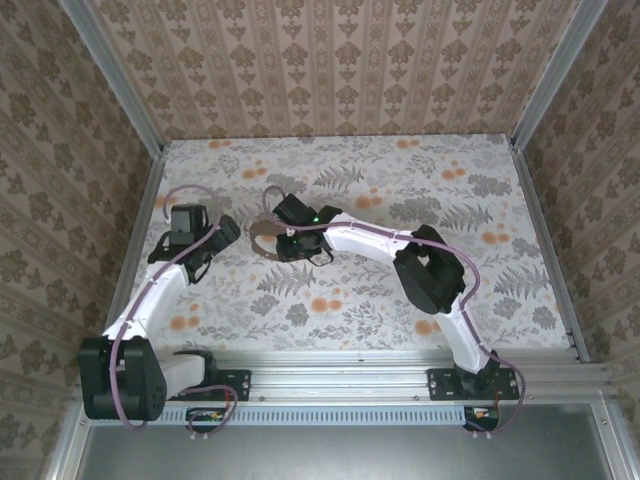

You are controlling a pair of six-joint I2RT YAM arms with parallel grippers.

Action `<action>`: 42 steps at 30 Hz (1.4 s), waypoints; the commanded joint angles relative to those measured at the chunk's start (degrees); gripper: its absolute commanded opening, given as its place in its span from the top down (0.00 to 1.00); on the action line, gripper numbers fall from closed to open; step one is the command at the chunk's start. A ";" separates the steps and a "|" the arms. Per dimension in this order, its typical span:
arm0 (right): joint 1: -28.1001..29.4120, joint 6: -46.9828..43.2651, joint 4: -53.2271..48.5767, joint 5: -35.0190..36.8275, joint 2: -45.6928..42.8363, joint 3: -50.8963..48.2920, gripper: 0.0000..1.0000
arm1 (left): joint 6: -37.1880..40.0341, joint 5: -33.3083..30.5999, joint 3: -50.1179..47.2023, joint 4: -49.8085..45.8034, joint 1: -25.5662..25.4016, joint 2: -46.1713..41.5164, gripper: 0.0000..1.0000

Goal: Put the keys on the keyring

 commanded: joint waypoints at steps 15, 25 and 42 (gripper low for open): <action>0.31 -2.30 -8.75 7.26 8.91 11.25 0.70 | 1.70 2.21 -2.55 4.28 2.08 -0.74 0.00; 0.48 -3.50 -8.71 11.71 10.02 12.04 0.71 | 1.33 3.26 -3.75 6.08 2.34 0.50 0.00; 0.78 -4.49 -10.04 13.75 12.06 15.78 0.74 | 1.37 3.28 -4.18 6.93 2.42 0.85 0.00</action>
